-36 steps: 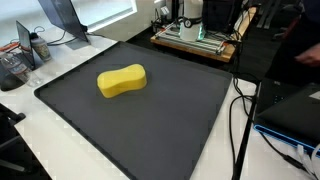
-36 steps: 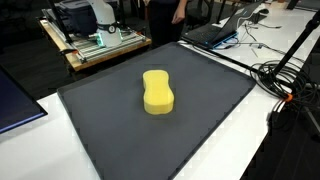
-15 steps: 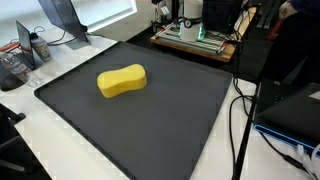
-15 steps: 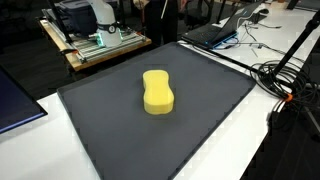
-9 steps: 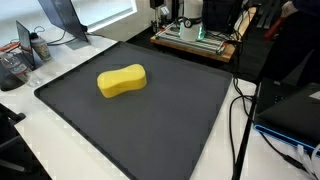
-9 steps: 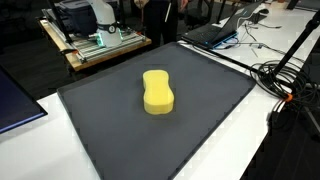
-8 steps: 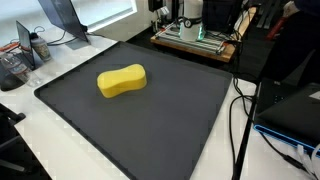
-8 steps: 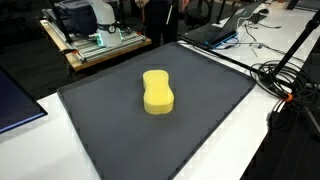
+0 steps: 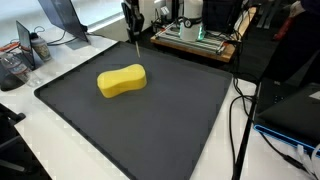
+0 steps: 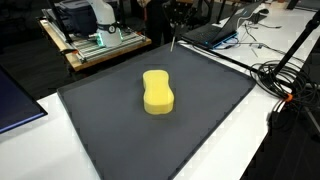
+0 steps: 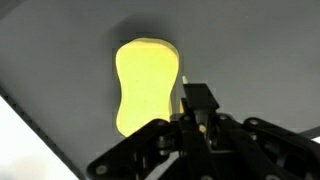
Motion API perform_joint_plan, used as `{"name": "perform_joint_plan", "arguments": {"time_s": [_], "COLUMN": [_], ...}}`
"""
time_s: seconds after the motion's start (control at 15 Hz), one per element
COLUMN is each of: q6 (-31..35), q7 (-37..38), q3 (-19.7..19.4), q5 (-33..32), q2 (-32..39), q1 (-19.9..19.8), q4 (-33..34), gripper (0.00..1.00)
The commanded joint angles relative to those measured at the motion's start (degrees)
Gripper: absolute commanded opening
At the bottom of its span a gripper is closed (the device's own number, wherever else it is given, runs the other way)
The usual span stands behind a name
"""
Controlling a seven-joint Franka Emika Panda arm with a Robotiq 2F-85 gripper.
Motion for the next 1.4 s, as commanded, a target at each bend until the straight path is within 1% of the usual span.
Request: {"name": "perform_joint_plan", "arguments": {"time_s": [0.0, 0.33, 0.47, 0.8, 1.0, 1.33], "q6": [5.44, 12.35, 16.06, 23.75, 26.36, 27.03], "q7": [5.74, 9.03, 10.96, 13.66, 14.49, 12.86], "q3": [-2.84, -5.65, -6.33, -7.08, -7.93, -8.64], "q5": [-2.56, -2.82, -3.36, -1.77, -1.83, -0.16], "q2": [3.06, 5.60, 6.34, 9.26, 12.17, 17.69], "q1": [0.56, 0.88, 1.35, 1.91, 2.05, 1.68], "q4": [-1.53, -5.57, -7.61, -12.12, -12.41, -10.91], "gripper": [0.03, 0.03, 0.03, 0.03, 0.03, 0.03]}}
